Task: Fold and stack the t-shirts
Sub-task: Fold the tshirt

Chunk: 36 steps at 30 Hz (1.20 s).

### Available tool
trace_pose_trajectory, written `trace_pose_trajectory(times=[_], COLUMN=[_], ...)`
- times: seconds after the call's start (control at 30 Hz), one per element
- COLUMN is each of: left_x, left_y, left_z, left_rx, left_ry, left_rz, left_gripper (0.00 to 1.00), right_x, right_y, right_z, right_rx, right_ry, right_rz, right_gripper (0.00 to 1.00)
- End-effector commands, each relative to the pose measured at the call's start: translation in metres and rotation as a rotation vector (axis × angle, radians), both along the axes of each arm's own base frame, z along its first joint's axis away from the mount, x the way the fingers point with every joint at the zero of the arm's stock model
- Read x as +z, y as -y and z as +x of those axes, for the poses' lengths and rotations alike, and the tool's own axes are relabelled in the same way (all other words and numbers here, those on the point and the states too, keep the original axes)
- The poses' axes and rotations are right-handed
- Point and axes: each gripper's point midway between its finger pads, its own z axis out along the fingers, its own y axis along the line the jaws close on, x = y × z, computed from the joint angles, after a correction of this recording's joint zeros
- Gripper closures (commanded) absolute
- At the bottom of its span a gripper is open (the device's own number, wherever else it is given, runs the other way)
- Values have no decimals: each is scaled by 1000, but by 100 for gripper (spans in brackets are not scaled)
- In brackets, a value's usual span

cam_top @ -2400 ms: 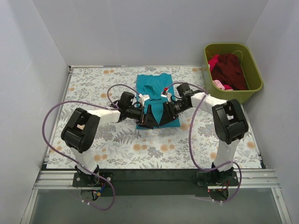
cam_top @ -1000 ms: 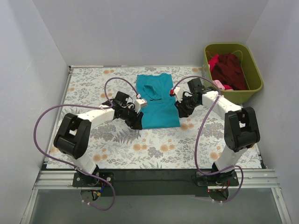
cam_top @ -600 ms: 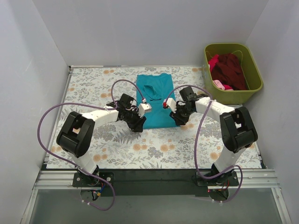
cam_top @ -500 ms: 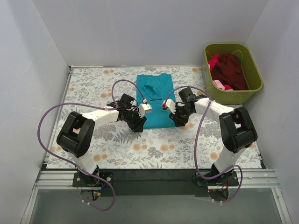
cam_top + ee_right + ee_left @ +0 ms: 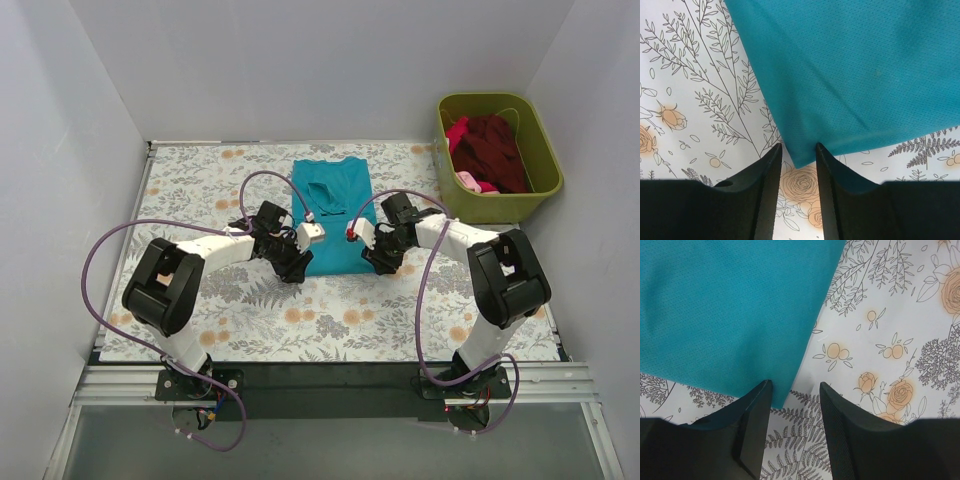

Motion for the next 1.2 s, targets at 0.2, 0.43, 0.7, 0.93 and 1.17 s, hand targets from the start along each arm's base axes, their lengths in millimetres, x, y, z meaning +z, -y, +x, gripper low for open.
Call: trace_pose_trajectory(times=[0.2,0.43,0.7,0.93,1.17], left_x=[-18,-8,18,48,30], left_y=[-9,-7,1,2,-6], left_z=[1,2,7,9,6], left_rx=[-33,-38,-31,-59,-96], left_ry=[36,50,68,154,177], left_rz=[75,54,9,-22,15], left_gripper=[61,62,57,56,55], right_x=[30,37,5,-15,-13], right_y=[-6,-14,-12,-2,-1], right_z=[0,-2,1,-5,-6], right_rx=[31,59,66,76,80], right_ry=[58,73,49,44,47], right_rz=[35,48,-3,-50,-51], right_gripper=[58,57,54,66,97])
